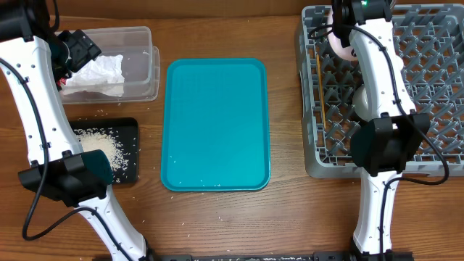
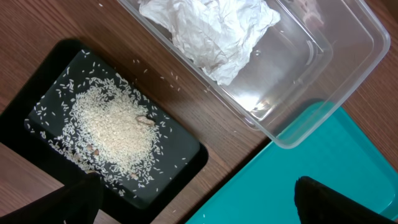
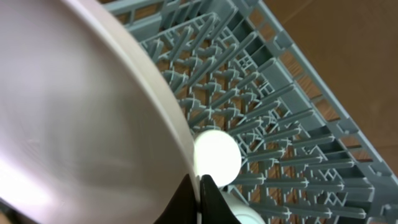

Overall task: Sort waste into correct bins and load items into the dishwasher
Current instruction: 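Carry the plate right and stand it upright in the rack, then release the plate and withdraw the right gripper from the rack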

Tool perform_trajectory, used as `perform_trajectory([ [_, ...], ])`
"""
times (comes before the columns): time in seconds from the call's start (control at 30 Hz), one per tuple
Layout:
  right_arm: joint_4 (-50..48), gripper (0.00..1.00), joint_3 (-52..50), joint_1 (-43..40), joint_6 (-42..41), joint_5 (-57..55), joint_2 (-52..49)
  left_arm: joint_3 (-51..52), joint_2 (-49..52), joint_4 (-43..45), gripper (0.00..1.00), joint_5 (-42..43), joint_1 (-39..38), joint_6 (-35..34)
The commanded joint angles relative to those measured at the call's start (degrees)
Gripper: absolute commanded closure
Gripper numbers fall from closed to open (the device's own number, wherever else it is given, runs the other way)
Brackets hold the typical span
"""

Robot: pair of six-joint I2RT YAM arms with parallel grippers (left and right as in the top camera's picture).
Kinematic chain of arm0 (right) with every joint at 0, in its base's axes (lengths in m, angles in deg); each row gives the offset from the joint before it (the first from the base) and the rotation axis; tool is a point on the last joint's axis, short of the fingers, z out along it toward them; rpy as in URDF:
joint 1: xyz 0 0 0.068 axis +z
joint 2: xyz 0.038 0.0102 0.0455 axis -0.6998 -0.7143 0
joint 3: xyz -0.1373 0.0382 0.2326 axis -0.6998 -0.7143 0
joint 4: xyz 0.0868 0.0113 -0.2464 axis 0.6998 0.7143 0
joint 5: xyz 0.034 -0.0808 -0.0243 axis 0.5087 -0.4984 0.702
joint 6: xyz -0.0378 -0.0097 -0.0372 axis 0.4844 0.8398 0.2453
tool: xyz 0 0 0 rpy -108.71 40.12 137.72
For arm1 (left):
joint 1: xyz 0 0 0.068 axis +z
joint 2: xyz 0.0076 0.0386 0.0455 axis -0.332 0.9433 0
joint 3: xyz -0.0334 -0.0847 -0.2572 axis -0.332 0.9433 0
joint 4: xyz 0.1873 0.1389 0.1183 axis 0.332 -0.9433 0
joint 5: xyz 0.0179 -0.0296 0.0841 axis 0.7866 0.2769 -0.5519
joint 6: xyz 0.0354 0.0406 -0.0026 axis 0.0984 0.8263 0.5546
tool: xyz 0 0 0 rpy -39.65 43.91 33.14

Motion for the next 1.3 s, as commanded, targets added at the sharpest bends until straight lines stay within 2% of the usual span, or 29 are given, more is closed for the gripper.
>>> perform_trajectory([
  [0.0, 0.20, 0.96, -0.55, -0.04, -0.07, -5.03, 0.15, -1.22, -1.68, -0.13, 0.00, 0.44, -0.07, 0.68],
  [0.3, 0.98, 0.94, -0.55, 1.25, -0.07, -2.67, 0.17, -1.22, -1.68, -0.15, 0.00, 0.44, -0.07, 0.70],
  [0.4, 0.94, 0.80, -0.42, 2.29, -0.07, -2.27, 0.42, -1.22, -1.68, -0.15, 0.00, 0.44, -0.07, 0.70],
  [0.43, 0.96, 0.71, -0.11, 2.64, -0.07, -1.75, 0.50, -1.22, -1.68, -0.15, 0.00, 0.46, -0.07, 0.70],
  [0.5, 1.16, 0.62, 1.42, 3.21, -0.04, 0.44, 0.61, -1.22, -1.68, -0.15, 0.00, 0.46, -0.07, 0.68],
  [0.53, 1.92, 0.53, 3.69, 3.37, -0.04, 3.10, 0.72, -1.22, -1.68, -0.15, 0.00, 0.44, -0.07, 0.68],
  [0.67, 5.33, 0.44, 11.65, 3.39, -0.02, 11.76, 1.16, -1.22, -1.68, -0.15, 0.00, 0.44, -0.07, 0.70],
  [0.83, 10.49, 0.16, 25.81, 2.86, 0.17, 20.96, 3.15, -1.22, -1.68, -0.15, 0.00, 0.44, -0.07, 0.70],
  [0.87, 10.88, 0.14, 28.09, 2.64, 0.63, 22.23, 3.58, -1.22, -1.68, -0.15, 0.00, 0.44, -0.07, 0.70],
  [0.9, 10.91, 0.18, 31.04, 2.03, 1.09, 23.56, 4.20, -1.22, -1.68, -0.15, 0.00, 0.44, -0.07, 0.68],
  [0.97, 10.32, 0.41, 33.27, 0.90, 1.49, 23.89, 4.46, -1.22, -1.68, -0.15, 0.00, 0.44, -0.07, 0.70],
  [1.0, 9.68, 0.71, 33.90, -0.48, 1.68, 23.96, 4.46, -1.22, -1.68, -0.15, 0.00, 0.44, -0.07, 0.70],
  [1.07, 9.33, 0.96, 33.44, -2.71, 1.66, 25.88, 4.13, -1.22, -1.68, -0.15, 0.00, 0.44, -0.07, 0.68],
  [1.27, 5.57, 0.96, 25.73, -11.58, 1.64, 43.19, 2.36, -1.22, -1.68, -0.15, 0.00, 0.44, -0.07, 0.70],
])
